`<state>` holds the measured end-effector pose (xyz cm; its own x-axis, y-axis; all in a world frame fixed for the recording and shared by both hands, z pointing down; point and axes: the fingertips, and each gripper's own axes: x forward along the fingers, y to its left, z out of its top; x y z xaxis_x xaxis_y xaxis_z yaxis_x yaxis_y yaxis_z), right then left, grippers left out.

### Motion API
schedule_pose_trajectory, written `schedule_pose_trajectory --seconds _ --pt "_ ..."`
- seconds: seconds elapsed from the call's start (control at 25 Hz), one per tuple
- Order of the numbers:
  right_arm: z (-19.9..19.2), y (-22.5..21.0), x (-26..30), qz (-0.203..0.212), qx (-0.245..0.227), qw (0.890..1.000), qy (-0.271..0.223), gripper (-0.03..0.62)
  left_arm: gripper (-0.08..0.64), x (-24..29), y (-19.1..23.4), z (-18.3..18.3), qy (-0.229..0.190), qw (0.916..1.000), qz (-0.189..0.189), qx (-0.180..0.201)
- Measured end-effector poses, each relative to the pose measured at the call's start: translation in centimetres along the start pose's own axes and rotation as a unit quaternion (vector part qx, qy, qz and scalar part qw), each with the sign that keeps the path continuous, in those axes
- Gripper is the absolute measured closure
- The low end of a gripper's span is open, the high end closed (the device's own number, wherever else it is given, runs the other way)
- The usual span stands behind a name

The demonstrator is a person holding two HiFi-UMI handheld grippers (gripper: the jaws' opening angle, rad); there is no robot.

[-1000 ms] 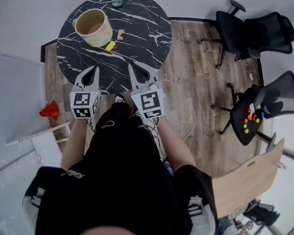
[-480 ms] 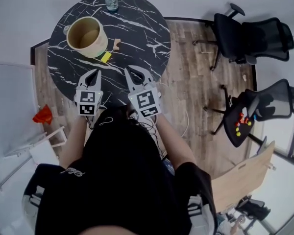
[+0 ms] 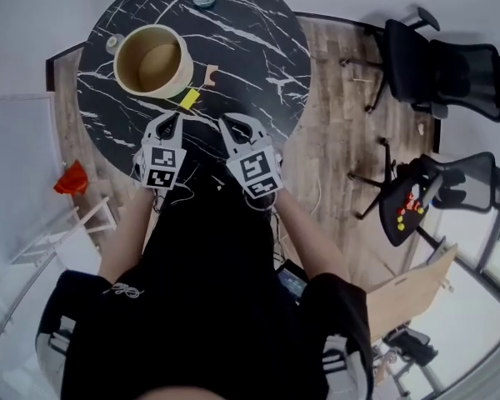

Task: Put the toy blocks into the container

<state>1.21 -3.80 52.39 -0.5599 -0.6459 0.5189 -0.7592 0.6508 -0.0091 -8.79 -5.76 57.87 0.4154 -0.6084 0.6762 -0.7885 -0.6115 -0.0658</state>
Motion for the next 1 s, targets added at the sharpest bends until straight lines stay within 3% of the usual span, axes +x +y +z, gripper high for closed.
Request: schedule_pose_trajectory --seconds 0.2,0.4,0.52,0.68,1.0 --pt "-1.6 -0.9 2.4 0.041 -0.004 0.999 0.019 0.595 0.561 2.0 0.2 -1.6 0.037 0.9992 0.015 -0.006" --pt "-2.6 -2.2 4.4 0.089 0.0 0.996 0.025 0.595 0.561 4.1 0.5 -2.3 0.067 0.9962 0.046 0.031" --pt "-3.1 -3.3 5.2 0.114 0.0 0.993 0.029 0.595 0.56 5.0 0.5 -2.9 0.087 0.9939 0.057 0.035" --pt "-3.8 -4.8 6.1 0.128 0.0 0.991 0.035 0.595 0.559 6.7 0.3 -3.2 0.101 0.9935 0.049 0.02" --pt "-4.2 -5.2 6.6 0.144 0.008 0.989 0.044 0.595 0.436 9.2 -0.1 -5.0 0.141 0.9898 0.012 -0.013"
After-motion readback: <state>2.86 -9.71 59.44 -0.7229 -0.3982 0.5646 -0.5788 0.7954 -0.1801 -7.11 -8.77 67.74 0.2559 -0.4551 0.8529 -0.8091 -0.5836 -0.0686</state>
